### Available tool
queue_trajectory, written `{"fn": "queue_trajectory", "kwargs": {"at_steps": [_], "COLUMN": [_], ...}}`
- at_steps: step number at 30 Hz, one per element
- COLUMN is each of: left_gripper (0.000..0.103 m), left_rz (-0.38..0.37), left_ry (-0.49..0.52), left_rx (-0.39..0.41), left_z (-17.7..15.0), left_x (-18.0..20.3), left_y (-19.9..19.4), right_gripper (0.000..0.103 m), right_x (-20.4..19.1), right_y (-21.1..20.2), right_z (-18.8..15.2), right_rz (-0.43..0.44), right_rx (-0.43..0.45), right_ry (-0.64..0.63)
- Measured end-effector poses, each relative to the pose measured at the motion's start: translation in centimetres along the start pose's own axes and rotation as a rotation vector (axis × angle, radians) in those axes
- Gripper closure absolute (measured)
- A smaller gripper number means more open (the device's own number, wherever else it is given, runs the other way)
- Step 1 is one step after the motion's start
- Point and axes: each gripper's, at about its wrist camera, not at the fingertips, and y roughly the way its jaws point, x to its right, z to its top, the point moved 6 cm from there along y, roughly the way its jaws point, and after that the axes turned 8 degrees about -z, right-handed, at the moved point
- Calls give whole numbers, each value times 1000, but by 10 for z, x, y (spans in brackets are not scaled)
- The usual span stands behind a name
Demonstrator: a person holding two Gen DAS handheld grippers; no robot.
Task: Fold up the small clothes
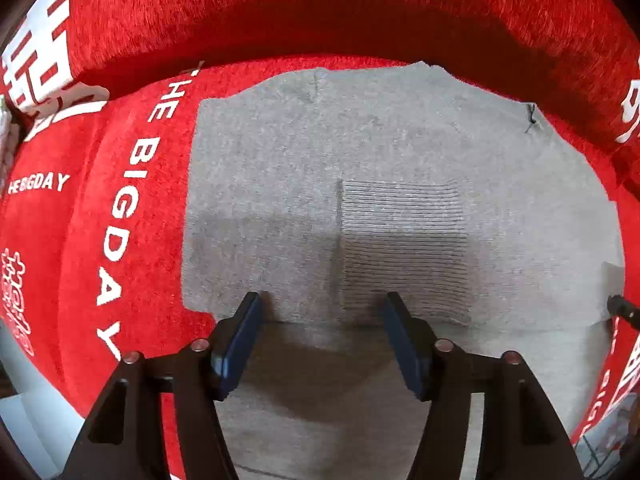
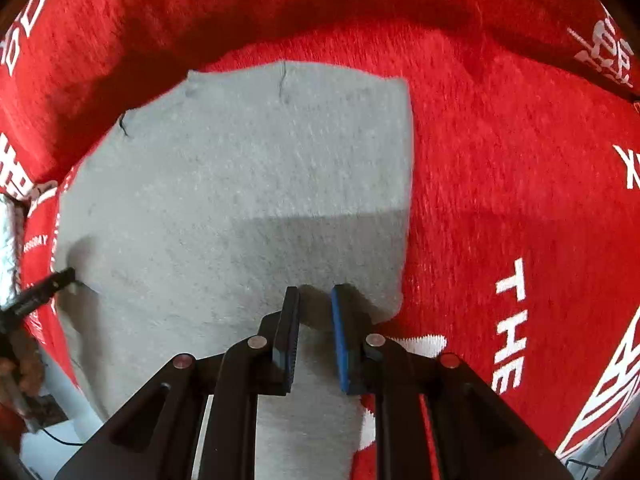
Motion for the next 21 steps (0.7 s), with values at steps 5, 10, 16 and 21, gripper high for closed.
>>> {"fn": "queue_trajectory", "kwargs": {"at_steps": [5,10,16,21], "left_gripper": [39,39,39,39], "left_rz": [7,17,4,12], "left_ry": [2,-24,-30,11], "left_rx": [-28,-38,-36,-28], "left_z": [-5,-15,-16,-17], "left_x": [0,-4,-7,-2], "left_y": [-1,-2,-5,-11], "right_gripper": [86,84,81,67], "right_x": [10,6,9,2], "right_y": [-6,-13,-21,-21], "right_z": [0,-2,-21,-25], "right_rz": [16,29,59,66], "right_rx": [-38,-56,-81,-92], "right_ry": [18,41,80,93]}}
